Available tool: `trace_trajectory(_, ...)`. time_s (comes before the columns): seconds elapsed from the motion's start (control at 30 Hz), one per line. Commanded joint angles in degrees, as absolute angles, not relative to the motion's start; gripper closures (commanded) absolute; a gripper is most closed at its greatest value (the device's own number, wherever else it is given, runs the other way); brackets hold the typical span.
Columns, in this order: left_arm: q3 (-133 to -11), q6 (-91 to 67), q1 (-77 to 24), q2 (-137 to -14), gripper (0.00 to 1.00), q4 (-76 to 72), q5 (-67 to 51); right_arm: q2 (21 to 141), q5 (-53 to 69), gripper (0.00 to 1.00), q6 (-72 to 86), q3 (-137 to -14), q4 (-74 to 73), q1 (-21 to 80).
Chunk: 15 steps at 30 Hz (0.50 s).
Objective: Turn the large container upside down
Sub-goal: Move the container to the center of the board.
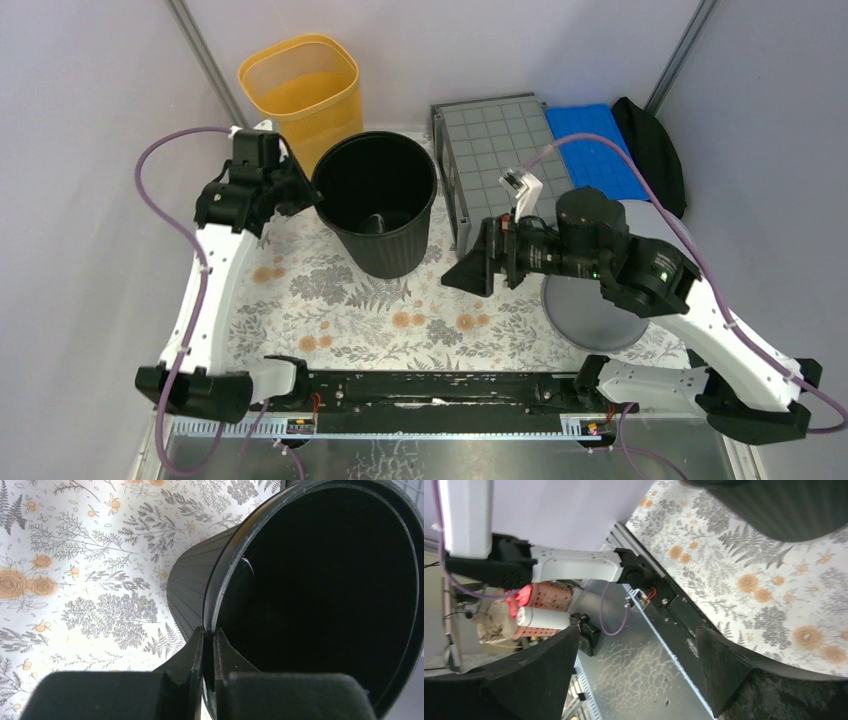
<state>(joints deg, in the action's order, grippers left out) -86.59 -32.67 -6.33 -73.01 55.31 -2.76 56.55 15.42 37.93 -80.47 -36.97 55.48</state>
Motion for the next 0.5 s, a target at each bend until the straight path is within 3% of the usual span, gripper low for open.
trace_trajectory(0.0,-83.6,-33.3,-6.0,-65.5,0.99,55.3,-7.2,62.5,10.3,0.08,30.5,-89.3,-44.1,55.6)
trace_trajectory(0.3,-74.1,-31.8,-6.2,-55.1,0.99,59.3,-10.3,76.1,14.4,0.08,30.9,-100.0,-45.5,55.6)
trace_trajectory(0.37,-73.6,-31.4,-6.2,-53.9,0.98,60.3,-10.8,77.3,15.9,0.01,31.7,-101.2,-45.2,55.6)
trace_trajectory(0.47,-72.9,-31.2,-6.2,-52.8,0.98,60.6,-13.3,78.7,16.7,0.00,33.6,-103.1,-44.6,55.5)
